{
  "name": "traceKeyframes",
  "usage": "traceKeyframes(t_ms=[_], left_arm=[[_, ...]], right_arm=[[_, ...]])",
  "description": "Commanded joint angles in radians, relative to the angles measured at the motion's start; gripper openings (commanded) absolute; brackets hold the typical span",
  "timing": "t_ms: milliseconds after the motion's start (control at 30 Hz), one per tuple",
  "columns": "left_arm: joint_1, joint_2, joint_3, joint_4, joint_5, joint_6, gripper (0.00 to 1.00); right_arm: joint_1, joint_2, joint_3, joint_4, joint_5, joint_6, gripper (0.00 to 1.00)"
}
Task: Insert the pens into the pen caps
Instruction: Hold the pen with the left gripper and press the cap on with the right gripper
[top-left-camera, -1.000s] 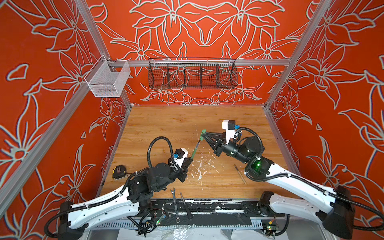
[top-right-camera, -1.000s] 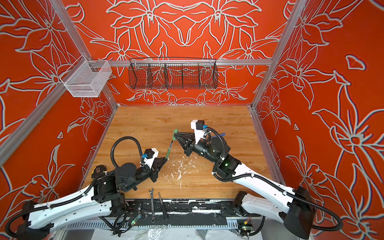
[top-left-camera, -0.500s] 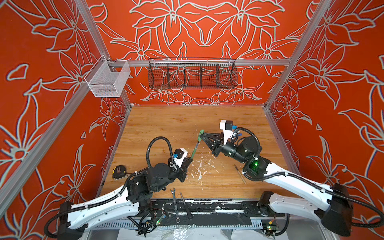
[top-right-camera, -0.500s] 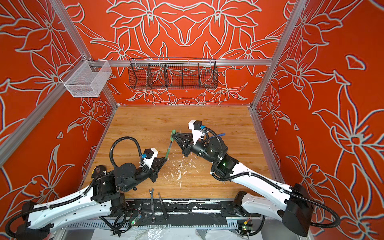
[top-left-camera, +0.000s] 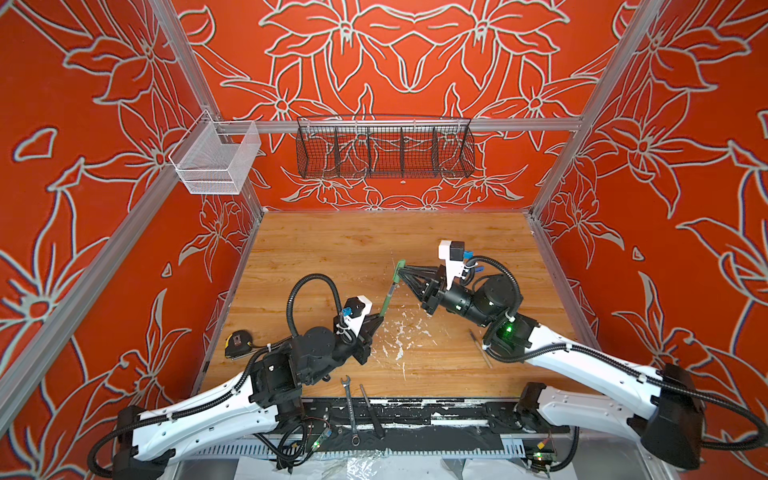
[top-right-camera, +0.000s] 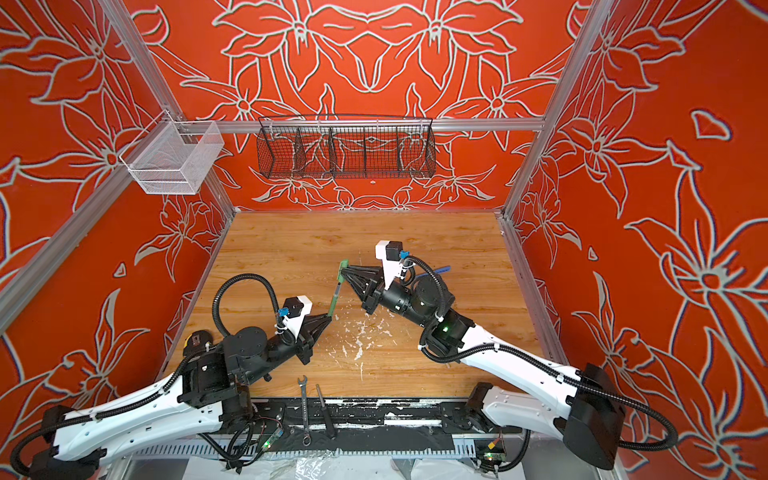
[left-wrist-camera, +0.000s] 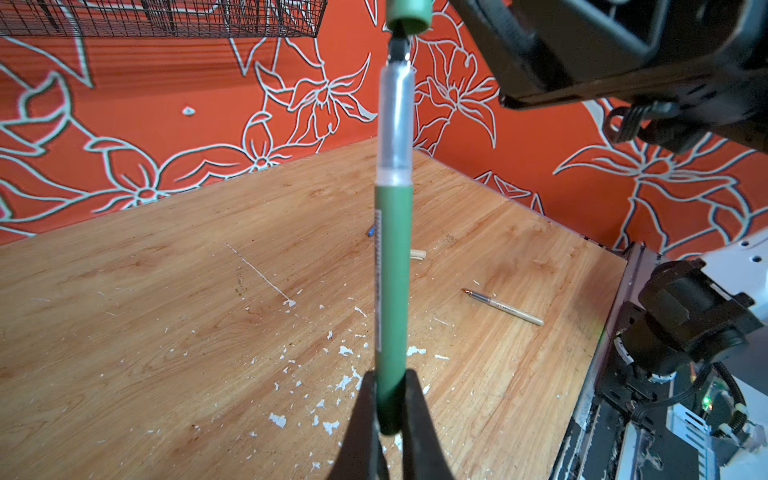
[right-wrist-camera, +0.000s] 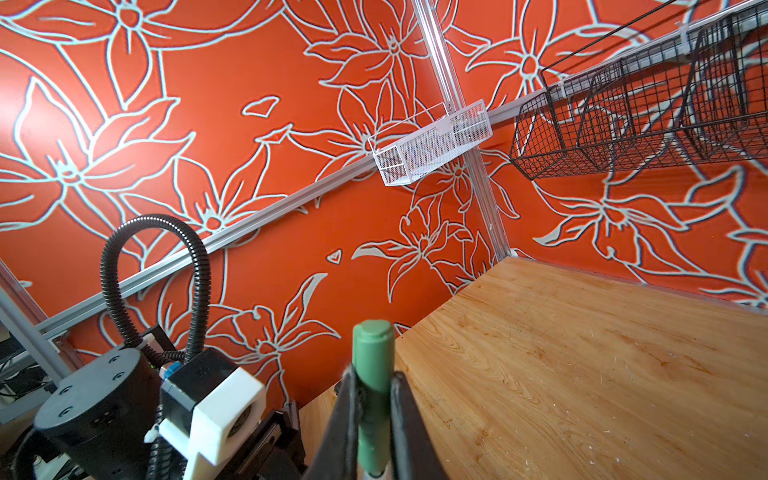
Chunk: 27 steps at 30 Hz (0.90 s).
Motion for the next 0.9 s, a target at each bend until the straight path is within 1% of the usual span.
traceKeyframes(t_ms=[0, 233, 400, 600, 867], left_arm=[[-0.005, -0.013, -0.004, 0.007, -0.011, 0.009, 0.0], [-0.005, -0.014, -0.003, 0.009, -0.002, 0.008, 0.0], [-0.005, -0.011, 0.0, 0.014, 0.003, 0.01, 0.0], [-0.005, -0.002, 0.009, 0.017, 0.003, 0.018, 0.0], [-0.005, -0.043, -0.003, 0.025, -0.009, 0.019, 0.0]], right_arm=[[0.011, -0.001, -0.004, 0.023, 0.01, 0.01, 0.0], [0.012, 0.008, 0.012, 0.011, 0.022, -0.007, 0.0], [0.014, 0.03, 0.023, 0.026, -0.009, 0.015, 0.0], [0.023, 0.038, 0.01, 0.045, -0.01, 0.03, 0.0], [0.026, 0.02, 0.0, 0.03, 0.0, 0.026, 0.0]])
